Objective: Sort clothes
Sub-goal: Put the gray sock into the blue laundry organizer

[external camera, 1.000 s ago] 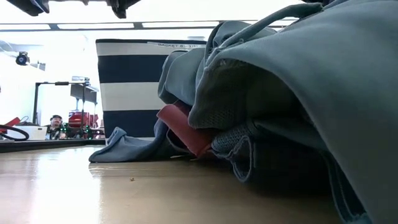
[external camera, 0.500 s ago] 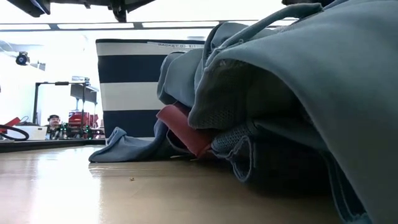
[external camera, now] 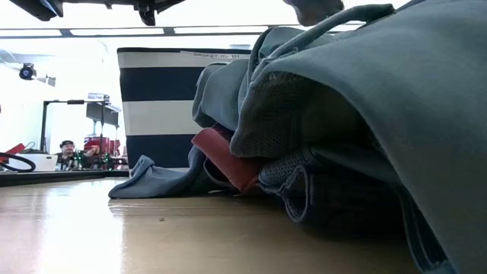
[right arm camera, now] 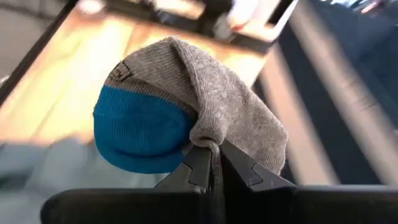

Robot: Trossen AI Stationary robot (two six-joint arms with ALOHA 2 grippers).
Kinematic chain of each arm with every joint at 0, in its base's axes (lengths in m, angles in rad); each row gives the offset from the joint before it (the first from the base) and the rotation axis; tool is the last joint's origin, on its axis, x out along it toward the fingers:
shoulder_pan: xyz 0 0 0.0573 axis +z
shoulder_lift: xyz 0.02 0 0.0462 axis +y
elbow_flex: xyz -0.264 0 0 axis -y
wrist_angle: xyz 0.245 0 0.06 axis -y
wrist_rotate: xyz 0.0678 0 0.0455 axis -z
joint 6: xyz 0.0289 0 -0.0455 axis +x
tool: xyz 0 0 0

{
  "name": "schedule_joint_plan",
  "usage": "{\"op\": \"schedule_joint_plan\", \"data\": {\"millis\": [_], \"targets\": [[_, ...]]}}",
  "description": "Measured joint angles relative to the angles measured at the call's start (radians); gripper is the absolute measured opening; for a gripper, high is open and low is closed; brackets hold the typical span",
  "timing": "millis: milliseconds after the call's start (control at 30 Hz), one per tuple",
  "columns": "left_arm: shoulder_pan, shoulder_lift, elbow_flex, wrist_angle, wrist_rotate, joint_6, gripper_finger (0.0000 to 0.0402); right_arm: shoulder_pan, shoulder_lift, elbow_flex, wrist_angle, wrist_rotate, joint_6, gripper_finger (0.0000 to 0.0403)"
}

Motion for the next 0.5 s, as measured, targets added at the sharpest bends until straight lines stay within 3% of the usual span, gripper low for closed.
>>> {"op": "schedule_joint_plan", "data": {"millis": [333, 500], "targets": [[0.000, 0.002, 0.000, 0.005, 0.000, 0.012, 0.0038, -0.204, 0.001, 0.088, 0.091, 0.013, -0.064, 0.0001], [0.000, 0.007, -0.001, 0.005, 0.000, 0.023, 0.0038, -0.345, 0.001, 0.112, 0.129, -0.075, -0.072, 0.0000]]}}
